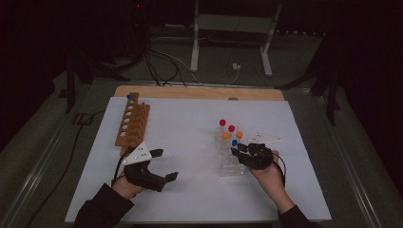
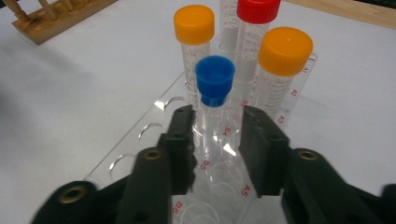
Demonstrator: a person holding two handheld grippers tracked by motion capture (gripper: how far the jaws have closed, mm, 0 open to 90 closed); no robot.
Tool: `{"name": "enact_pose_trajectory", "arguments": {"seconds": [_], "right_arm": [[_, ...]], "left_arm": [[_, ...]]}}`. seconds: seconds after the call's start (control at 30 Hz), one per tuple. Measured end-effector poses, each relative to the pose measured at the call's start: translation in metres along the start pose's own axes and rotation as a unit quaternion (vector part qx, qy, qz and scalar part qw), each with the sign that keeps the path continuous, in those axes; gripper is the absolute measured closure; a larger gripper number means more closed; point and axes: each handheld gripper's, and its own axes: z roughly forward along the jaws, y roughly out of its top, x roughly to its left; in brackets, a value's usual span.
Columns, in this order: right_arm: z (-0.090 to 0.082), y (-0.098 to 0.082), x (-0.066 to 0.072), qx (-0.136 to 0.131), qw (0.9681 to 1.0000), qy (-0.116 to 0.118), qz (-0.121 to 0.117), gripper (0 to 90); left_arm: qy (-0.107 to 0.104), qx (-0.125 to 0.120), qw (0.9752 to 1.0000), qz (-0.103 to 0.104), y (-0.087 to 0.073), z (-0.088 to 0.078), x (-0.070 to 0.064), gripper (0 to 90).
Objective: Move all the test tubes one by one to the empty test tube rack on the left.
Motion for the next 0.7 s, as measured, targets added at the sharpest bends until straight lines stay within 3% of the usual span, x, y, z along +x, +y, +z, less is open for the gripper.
{"name": "enact_pose_trajectory", "arguments": {"seconds": [0.27, 0.43, 0.7], "right_arm": [[0.007, 0.003, 0.003, 0.007, 0.9999, 0.000, -0.012, 75.5], [0.007, 0.004, 0.007, 0.006, 0.9997, -0.006, -0.022, 76.7], [-0.006, 0.010, 0.009, -0.021, 0.9993, -0.011, -0.027, 76.9]], "left_arm": [[-0.002, -0.002, 1.0000, -0.001, 0.000, -0.001, 0.000, 1.9], [-0.004, -0.002, 1.0000, -0.004, 0.000, -0.001, 0.001, 1.9], [-0.005, 0.000, 1.0000, -0.004, 0.000, -0.001, 0.001, 1.9]]}}
